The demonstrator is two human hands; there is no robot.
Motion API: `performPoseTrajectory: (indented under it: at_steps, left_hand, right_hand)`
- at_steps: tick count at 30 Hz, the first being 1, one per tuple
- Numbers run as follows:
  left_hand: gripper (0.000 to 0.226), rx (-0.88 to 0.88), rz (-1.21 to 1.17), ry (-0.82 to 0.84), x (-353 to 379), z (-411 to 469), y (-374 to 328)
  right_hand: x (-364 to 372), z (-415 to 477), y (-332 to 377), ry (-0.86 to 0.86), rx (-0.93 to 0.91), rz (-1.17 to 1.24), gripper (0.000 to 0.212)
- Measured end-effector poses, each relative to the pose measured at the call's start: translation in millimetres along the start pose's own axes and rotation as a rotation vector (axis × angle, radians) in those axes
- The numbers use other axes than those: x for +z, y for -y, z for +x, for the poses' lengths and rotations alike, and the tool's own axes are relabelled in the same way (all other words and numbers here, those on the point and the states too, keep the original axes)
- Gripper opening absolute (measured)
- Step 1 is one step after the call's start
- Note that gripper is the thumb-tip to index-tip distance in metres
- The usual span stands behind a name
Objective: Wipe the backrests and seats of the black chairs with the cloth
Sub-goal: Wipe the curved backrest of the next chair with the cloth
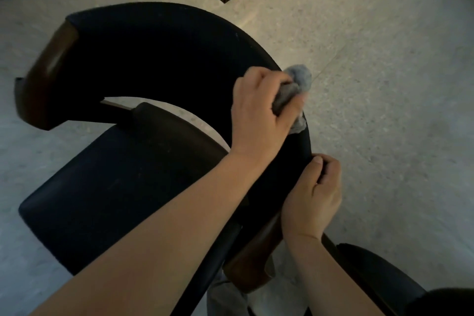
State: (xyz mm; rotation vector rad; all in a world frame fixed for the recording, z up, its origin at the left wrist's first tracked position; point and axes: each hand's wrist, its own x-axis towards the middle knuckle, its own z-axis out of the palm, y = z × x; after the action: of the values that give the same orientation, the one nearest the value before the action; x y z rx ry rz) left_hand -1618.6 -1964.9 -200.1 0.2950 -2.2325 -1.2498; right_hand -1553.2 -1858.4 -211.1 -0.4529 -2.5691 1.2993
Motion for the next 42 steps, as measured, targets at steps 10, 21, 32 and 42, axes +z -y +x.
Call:
performPoseTrajectory:
  at_steps: [10,21,32,42]
  left_hand:
    - [0.029,-0.013,0.237,-0.099,16.9,18.3,8.0]
    - [0.027,-0.218,0.112,-0.29,25.7,19.9,17.5]
    - [0.019,-0.643,0.028,-0.349,15.1,-29.4,74.0]
    - [0.026,-0.626,-0.014,-0.185,27.3,-56.0,95.5]
  right_hand:
    - [-10.1,24.8,22.3,0.113,0.022,0.11,0.016]
    - [9.9,49.4,33.9,0.201,-0.115,0.011,0.016]
    - [12.3,48.9,28.3,0.236,-0.163,-0.011,0.019]
    - [12.2,48.2,28.1,0.238,-0.183,-0.045,0.021]
